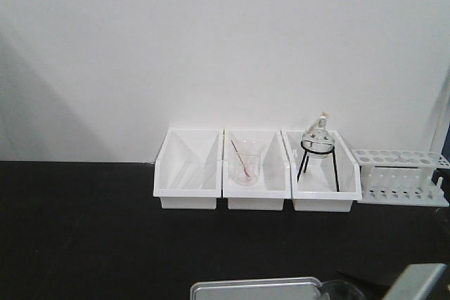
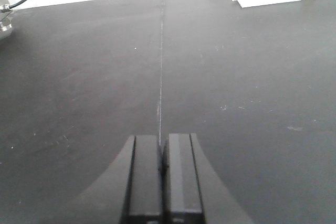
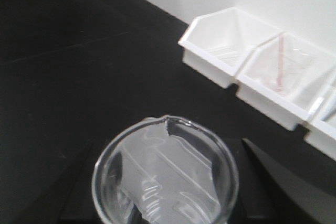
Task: Move beaker to silver tray on left bench
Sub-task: 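Lower the held beaker onto the silver tray with the right gripper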
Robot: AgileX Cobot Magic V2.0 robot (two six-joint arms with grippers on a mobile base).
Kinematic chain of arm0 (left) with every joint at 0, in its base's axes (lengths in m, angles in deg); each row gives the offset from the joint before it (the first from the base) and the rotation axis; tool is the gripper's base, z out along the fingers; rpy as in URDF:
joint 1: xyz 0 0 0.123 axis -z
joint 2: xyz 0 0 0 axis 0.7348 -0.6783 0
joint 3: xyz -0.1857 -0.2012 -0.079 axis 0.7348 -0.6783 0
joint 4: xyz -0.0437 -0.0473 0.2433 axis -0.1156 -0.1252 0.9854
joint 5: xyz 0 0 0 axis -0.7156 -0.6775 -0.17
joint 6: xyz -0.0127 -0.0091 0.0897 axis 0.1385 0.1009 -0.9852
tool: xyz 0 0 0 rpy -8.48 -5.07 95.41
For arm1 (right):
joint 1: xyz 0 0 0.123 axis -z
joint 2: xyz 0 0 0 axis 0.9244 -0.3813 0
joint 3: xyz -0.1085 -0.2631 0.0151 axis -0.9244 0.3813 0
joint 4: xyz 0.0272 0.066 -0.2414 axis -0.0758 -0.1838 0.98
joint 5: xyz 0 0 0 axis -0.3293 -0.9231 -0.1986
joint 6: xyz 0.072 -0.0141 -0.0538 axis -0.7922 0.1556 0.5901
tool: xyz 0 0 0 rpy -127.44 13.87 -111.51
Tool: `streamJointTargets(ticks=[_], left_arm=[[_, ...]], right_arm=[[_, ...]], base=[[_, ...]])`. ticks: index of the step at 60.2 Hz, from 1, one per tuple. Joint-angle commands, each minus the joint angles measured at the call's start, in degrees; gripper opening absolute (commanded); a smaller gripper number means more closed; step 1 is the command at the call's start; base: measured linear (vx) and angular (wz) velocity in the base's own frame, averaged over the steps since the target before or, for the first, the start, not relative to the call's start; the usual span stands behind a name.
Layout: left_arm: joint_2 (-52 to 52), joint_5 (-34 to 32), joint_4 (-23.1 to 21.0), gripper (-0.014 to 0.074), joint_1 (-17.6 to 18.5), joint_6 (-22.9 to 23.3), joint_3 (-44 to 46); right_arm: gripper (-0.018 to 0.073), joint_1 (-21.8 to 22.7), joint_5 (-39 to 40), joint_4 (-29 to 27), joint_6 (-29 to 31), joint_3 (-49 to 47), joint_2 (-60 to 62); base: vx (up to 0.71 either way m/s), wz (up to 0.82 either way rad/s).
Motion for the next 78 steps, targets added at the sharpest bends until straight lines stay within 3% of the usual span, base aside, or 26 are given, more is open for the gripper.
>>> streamJointTargets(ticks=[1,8,14,20,37,63,78], left_arm=[[0.4,-4.3,-0.2,0.0001,0.3,0.1,-1.1],[0.4,-4.3,-0.2,0.0001,0.3,0.1,-1.1],[0.4,-4.3,-0.2,0.0001,0.3,0.1,-1.1],[0.4,-4.3,-0.2,0.0001,0.3,0.1,-1.1],[0.4,-4.3,-0.2,0.0001,0.3,0.1,-1.1],[0.4,-4.3,-0.2,0.0001,0.3,0.1,-1.1],[0.4,-4.3,-0.2,0.0001,0.3,0.1,-1.1]], right_arm=[[-0.0011,3.1,16.1,-4.5,-1.3,-1.7,-5.8],[-0.0011,7.0,31.8,-11.1,-3.1,-1.7,-15.6],[-0.0011,9.7,44.0,-11.8,-3.1,-1.7,-23.7],[-0.0011,11.7,49.8,-11.9,-2.5,-1.7,-31.9],[-0.0009,13.2,57.1,-14.1,10.5,-3.8,-52.1],[0.0001,13.2,59.6,-23.3,14.5,-8.0,-61.4],[0.0102,13.2,55.9,-23.8,16.1,-7.9,-61.7]], base=[[0.0,0.0],[0.0,0.0],[0.0,0.0],[0.0,0.0],[0.0,0.0],[0.0,0.0],[0.0,0.0]])
